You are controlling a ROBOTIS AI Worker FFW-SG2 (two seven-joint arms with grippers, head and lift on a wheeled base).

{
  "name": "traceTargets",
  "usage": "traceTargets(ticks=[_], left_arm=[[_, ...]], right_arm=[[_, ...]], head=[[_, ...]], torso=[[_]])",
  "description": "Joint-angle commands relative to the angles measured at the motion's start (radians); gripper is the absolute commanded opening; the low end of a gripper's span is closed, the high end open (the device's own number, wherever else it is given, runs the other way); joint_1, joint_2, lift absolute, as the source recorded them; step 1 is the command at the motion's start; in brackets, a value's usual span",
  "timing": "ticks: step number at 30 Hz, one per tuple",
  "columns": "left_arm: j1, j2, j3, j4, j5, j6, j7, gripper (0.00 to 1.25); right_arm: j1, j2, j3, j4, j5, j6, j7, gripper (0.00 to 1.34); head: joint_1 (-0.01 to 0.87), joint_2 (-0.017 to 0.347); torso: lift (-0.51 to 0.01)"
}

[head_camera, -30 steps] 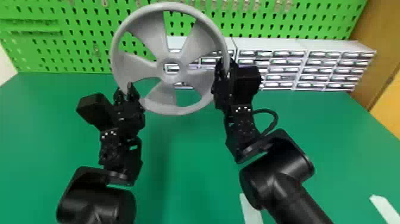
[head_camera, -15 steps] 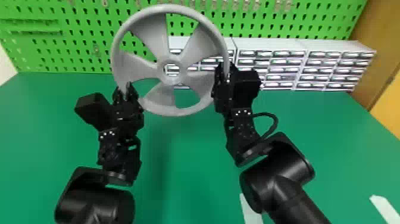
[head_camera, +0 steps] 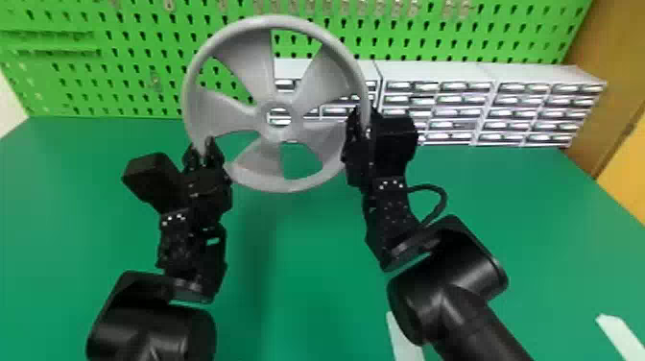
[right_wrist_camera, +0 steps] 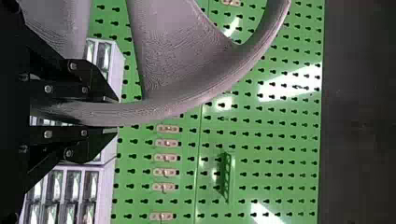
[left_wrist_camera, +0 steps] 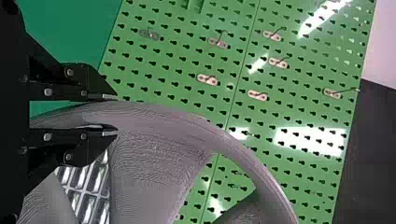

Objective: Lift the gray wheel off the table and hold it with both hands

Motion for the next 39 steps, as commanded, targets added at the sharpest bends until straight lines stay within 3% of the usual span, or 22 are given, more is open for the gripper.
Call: traceTargets(ticks=[1, 39], left_arm=[[-0.003, 0.0, 0.0, 0.0, -0.002, -0.002, 0.001, 0.22], [0.0, 0.0, -0.001, 0.0, 0.0, -0.002, -0.001, 0.23]], right_arm=[[-0.001, 0.001, -0.001, 0.0, 0.0, 0.0, 0.0, 0.25], [0.008, 0.0, -0.005, 0.006, -0.002, 0.006, 0.0, 0.25]], head=[[0.711, 0.015], [0.711, 0.015]], torso=[[-0.098], [-0.098]])
